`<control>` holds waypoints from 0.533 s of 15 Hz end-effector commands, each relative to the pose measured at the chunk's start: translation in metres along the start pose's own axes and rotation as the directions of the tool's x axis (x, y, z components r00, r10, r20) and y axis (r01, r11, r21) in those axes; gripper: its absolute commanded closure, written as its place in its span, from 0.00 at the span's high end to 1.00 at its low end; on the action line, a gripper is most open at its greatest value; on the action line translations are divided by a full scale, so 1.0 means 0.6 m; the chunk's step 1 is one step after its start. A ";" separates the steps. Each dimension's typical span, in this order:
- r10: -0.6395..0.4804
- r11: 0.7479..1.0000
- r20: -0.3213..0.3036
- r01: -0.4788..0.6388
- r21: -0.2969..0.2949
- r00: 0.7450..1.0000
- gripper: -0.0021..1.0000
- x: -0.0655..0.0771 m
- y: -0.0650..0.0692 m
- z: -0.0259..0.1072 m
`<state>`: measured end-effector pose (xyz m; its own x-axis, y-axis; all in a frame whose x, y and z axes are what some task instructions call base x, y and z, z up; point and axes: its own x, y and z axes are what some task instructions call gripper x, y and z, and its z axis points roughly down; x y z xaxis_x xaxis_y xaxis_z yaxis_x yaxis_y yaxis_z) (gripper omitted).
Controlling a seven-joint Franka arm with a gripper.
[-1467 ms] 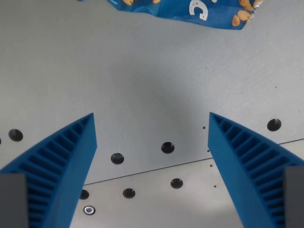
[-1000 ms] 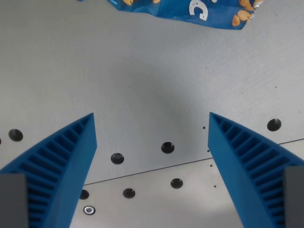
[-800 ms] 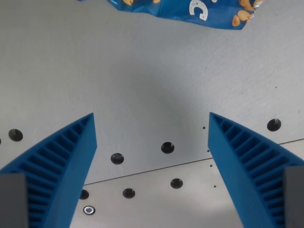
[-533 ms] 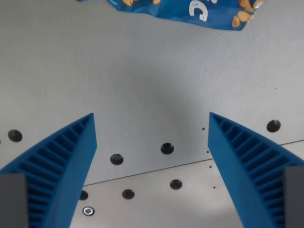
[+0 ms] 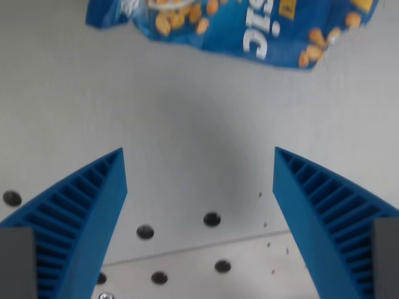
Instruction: Move above the blue bag
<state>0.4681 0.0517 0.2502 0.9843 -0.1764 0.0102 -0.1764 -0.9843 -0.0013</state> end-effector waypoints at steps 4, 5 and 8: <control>-0.097 0.995 0.010 0.097 -0.021 0.995 1.00 0.050 0.014 0.014; -0.103 0.994 0.007 0.103 -0.021 0.995 1.00 0.057 0.017 0.016; -0.126 0.992 0.000 0.126 -0.023 0.992 1.00 0.078 0.026 0.025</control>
<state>0.5040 0.0317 0.2364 0.9915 -0.1295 0.0121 -0.1295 -0.9916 -0.0026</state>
